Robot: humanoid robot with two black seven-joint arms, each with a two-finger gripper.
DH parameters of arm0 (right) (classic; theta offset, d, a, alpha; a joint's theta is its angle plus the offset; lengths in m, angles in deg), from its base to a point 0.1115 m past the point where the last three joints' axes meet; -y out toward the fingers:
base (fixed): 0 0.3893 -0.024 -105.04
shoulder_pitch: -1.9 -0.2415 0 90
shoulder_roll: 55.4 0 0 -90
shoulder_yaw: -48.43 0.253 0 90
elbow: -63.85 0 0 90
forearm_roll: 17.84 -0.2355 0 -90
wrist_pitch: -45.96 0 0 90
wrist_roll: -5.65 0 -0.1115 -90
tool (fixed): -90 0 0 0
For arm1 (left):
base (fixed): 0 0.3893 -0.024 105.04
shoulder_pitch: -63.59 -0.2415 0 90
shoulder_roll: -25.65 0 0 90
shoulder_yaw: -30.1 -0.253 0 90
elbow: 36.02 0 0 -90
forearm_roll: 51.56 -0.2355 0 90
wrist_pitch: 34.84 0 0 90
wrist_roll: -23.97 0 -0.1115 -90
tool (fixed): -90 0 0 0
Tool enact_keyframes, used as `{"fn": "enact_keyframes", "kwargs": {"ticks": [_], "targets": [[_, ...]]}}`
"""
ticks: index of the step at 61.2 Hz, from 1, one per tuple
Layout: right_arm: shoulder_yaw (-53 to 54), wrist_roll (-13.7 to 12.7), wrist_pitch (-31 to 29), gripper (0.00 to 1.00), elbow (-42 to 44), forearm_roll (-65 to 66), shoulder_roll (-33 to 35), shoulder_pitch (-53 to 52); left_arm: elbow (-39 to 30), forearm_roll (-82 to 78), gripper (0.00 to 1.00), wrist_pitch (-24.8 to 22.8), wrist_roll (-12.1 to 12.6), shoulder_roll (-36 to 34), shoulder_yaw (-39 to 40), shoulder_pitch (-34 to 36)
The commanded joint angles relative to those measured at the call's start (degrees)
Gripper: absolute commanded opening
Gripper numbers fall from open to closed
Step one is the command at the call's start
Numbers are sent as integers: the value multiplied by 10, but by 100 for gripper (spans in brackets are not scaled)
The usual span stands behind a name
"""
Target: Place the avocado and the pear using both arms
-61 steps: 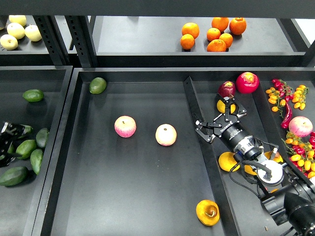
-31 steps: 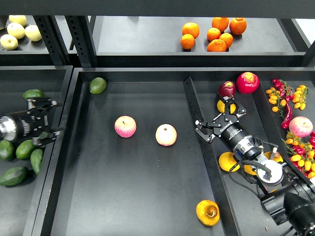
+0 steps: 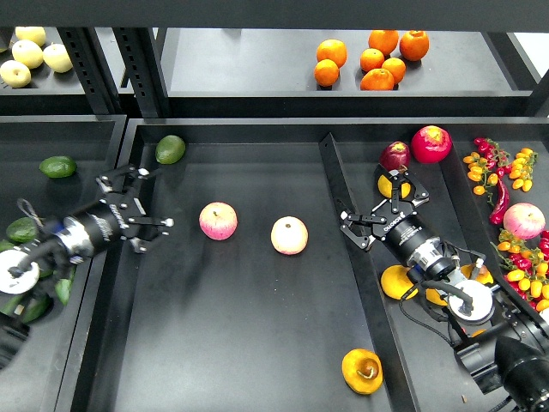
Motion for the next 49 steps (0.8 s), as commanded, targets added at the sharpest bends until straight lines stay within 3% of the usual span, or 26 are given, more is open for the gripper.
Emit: {"fn": "enact_keyframes", "kwargs": {"ticks": [1,37,49], "targets": [[0,0,0,99,0,0,0,0,-1,9,80,0,0,39,28,-27],[-1,-8,0,99,-3,21,0,0,6,177,82,0,-6,39,24,-49],[-10,-94,0,99,-39,43,0,-8,8,177,84,0,-6,39,21,-49]]}}
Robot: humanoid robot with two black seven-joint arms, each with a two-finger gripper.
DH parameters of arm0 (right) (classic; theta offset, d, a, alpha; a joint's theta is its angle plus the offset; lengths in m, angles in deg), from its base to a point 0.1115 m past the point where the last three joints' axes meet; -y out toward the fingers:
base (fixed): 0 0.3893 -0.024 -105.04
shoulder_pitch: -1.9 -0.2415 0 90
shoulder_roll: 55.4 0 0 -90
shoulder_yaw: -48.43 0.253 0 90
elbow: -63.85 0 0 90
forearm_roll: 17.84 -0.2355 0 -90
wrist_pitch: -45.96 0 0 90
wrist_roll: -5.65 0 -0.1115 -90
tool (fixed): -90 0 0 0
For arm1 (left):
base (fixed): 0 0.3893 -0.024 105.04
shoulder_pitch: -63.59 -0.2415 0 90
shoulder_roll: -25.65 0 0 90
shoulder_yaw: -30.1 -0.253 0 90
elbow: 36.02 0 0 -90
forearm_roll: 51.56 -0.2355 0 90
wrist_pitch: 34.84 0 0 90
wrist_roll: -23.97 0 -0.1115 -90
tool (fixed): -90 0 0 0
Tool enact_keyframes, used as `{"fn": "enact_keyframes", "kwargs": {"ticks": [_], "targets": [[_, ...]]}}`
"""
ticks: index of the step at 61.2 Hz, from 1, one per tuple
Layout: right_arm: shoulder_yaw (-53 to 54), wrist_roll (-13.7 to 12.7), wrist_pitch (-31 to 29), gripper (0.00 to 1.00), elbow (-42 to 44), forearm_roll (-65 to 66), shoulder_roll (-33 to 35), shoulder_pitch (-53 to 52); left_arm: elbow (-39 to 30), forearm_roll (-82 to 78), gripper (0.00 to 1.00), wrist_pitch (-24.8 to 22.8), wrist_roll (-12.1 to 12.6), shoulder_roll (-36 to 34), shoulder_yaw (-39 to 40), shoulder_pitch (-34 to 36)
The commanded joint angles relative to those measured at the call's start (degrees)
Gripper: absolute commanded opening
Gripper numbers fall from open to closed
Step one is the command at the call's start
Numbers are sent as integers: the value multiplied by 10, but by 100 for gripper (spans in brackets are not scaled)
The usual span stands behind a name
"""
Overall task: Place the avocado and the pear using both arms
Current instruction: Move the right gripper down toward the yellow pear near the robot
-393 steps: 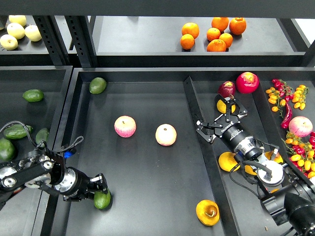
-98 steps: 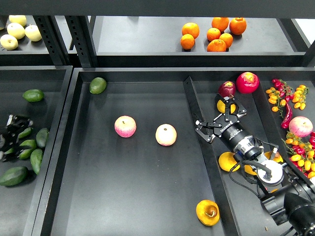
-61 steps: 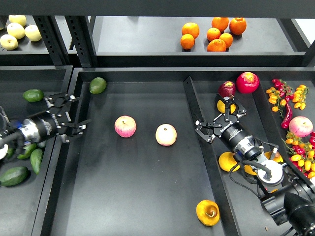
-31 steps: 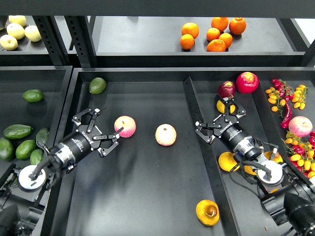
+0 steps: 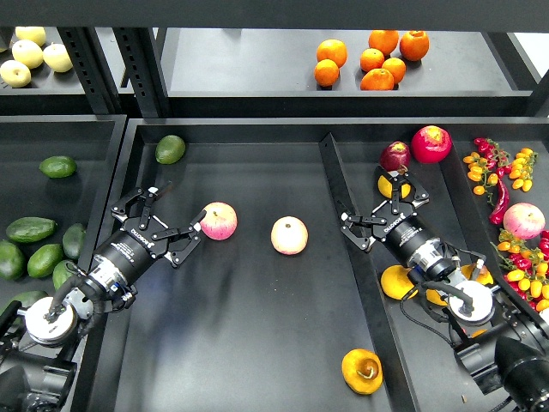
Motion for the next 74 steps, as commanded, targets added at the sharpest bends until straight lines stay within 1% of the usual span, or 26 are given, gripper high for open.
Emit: {"fn": "enact_keyframes", "kwargs": {"ticks": [1,4,5,7,13,16,19,21,23,27,36,48,53,54,65,74], "targets": [[-12,-62,0,99,-33,7,0,-5,1,0,84,0,0,0,-4,0],[-26,-73,0,99,-51,7,0,-5,1,0,84,0,-1,0,-7,0],[-53,-80,0,99,-78,6,0,-4,1,-1,84,0,-1,0,-8,0],[-68,-81,0,99,-87,4,1,-4,1,-1,84,0,0,0,-9,0],[-100,-86,0,99,-118,-6,40,-8,1,0,85,0,-1,0,-12,0],[-111,-101,0,99,-131,-20,64,-11,1,-1,85,0,-1,0,-15,-1],[-120,-127,0,99,-145,-38,79,-12,2,-1,85,0,-1,0,-15,0],[-123,-137,0,99,-149,-44,85,-12,2,-1,85,0,-1,0,-15,0],[-129,-156,0,99,-156,-51,95,-13,2,0,85,0,-1,0,-17,0],[-136,-174,0,99,-164,-52,108,-14,2,-1,85,0,-1,0,-18,-1],[-154,-174,0,99,-175,-53,150,-17,2,-1,86,0,-1,0,-19,0],[-230,-174,0,99,-185,-54,230,-39,2,-1,86,0,-1,0,-18,0],[-257,-174,0,98,-190,-54,252,-39,3,-1,86,0,-7,0,-18,-1],[-277,-174,0,98,-191,-53,265,-39,6,-1,86,0,-14,0,-18,0],[-315,-174,0,97,-191,-53,279,-39,10,-1,86,0,-17,0,-18,-1],[-367,-174,0,97,-190,-52,301,-41,10,-1,86,0,-17,0,-19,0]]}}
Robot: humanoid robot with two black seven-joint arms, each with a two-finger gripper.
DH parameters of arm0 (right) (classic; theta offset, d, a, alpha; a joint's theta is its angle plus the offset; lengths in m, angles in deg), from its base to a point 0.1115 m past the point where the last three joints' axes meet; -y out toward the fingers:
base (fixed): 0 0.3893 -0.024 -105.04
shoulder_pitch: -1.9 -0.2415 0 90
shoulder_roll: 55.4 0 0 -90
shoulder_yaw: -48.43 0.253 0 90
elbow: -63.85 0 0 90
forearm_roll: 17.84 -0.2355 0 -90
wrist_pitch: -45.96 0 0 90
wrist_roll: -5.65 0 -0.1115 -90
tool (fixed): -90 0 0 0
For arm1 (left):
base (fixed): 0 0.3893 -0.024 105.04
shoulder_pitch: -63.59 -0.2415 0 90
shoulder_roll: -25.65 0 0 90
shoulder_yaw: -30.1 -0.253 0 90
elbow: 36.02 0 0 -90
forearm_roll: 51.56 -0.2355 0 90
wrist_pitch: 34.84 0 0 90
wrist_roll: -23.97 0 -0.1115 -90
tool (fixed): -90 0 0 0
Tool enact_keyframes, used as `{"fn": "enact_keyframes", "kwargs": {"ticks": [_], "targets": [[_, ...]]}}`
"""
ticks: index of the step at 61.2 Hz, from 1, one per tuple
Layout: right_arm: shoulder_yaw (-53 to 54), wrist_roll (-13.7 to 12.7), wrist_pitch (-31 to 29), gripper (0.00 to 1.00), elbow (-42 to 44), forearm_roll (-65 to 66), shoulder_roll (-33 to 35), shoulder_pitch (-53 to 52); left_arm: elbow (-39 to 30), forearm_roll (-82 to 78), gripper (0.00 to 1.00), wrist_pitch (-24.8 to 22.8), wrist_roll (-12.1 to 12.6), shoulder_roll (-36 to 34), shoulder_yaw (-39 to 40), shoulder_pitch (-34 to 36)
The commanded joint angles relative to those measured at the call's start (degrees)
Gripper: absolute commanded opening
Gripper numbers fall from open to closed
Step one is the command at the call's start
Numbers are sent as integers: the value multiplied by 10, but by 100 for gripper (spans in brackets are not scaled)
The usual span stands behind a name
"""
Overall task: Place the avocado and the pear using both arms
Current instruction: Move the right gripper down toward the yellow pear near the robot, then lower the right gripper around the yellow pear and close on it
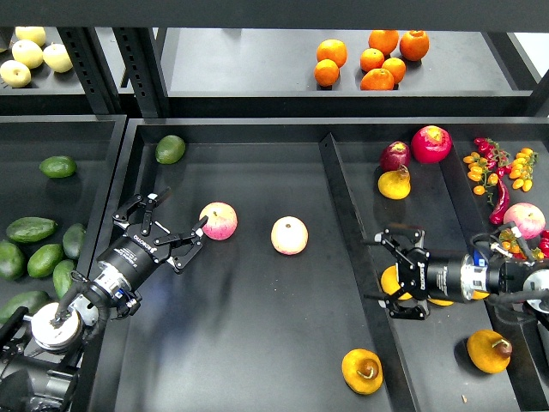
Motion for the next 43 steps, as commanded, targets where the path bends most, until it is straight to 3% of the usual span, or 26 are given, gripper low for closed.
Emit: {"fn": "enact_keyframes", "kwargs": {"ticks": [1,17,43], "targets": [[-41,0,0,97,1,2,18,-2,0,0,86,0,0,0,-1,1],[-108,0,0,97,10,8,50,0,0,0,86,0,0,0,-3,0],[-128,0,0,99,57,72,4,9,-1,-5,86,0,0,0,-4,1]]}}
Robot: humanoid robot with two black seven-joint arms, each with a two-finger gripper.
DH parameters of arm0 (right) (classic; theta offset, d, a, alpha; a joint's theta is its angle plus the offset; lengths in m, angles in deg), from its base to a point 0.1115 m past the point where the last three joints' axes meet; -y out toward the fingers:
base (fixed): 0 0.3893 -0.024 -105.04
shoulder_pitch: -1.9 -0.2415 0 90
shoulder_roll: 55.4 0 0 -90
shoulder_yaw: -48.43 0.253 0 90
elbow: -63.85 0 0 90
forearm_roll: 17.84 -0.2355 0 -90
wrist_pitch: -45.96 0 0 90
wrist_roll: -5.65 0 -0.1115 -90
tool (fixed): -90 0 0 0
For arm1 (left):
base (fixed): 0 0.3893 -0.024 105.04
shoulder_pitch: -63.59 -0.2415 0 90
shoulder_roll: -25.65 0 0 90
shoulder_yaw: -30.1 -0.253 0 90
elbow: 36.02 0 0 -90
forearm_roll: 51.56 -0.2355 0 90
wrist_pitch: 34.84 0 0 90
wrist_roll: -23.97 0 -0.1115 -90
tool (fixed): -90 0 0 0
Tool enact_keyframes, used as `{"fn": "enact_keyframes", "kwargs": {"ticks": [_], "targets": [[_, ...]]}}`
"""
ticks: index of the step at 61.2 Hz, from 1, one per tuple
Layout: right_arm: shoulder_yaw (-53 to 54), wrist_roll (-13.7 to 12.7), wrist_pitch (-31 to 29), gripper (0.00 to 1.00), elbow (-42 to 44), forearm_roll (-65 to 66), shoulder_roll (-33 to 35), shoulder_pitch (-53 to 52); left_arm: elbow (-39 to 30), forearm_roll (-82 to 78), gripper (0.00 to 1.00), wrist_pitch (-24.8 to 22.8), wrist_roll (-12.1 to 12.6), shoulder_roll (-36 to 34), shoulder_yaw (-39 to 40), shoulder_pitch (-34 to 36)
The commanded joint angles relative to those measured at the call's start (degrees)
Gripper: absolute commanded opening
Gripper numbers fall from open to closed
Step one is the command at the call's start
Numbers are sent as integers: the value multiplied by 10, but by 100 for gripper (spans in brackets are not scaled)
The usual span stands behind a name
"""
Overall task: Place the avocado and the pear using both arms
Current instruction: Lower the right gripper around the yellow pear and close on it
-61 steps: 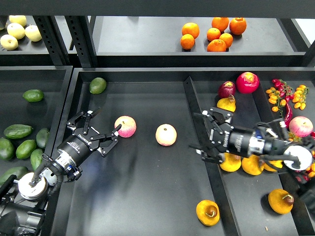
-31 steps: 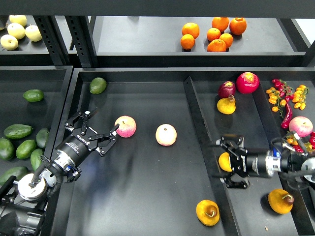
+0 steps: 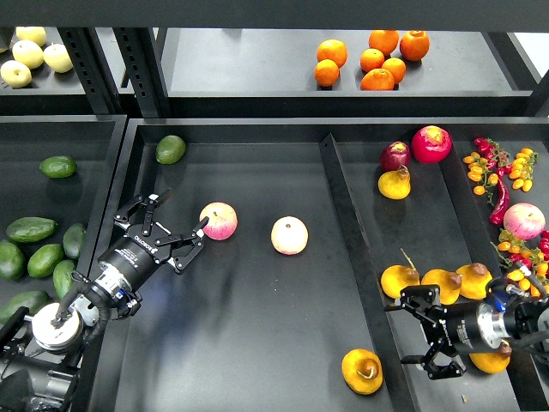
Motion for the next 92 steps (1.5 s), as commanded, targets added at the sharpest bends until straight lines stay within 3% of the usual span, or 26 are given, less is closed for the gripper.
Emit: {"fn": "enact_keyframes", "kwargs": {"ticks": [1,62,70,92], "targets": [[0,0,0,99,15,21,-11,2,-1,-2,86,0,0,0,0,0],[-1,0,0,98,58,30,-91,20,0,-4,86,0,0,0,-5,0],[1,0,0,90,58,31,-95,19,-1,-4,86,0,0,0,-6,0],[11,0,0,50,65,29,-103,21,-1,-4,87,0,0,0,-7,-1]]}}
